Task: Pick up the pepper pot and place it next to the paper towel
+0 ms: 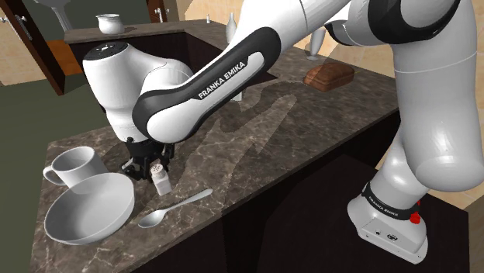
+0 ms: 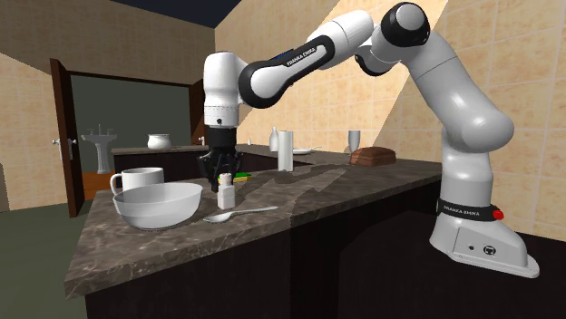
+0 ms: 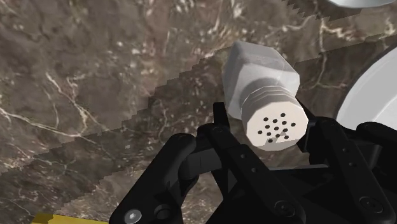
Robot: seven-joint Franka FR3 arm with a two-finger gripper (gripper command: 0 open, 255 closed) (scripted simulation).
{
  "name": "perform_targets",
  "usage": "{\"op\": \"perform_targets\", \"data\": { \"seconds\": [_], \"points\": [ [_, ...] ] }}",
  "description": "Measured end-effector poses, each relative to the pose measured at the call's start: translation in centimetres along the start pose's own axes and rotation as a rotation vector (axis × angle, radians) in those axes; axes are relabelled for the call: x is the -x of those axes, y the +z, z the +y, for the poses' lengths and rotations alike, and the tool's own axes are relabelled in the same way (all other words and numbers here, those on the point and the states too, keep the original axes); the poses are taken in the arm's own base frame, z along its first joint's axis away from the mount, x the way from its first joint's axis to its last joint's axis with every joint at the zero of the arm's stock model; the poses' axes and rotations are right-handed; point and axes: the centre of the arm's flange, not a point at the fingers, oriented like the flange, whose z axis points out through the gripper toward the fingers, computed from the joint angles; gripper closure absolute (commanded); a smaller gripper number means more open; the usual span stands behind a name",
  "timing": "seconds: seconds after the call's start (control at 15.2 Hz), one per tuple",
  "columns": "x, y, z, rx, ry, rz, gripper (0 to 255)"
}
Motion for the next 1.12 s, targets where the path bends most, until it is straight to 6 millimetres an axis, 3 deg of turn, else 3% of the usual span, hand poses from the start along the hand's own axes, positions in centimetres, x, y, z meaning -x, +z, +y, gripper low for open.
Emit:
{"op": "perform_targets", "data": {
  "seconds": [0.4,1.12],
  "points": [
    [0.0,-0.2,0.0,0.000,0.000,0.000,255],
    [-0.5,-5.7,0.3,0.000,0.000,0.000,255]
  ]
}}
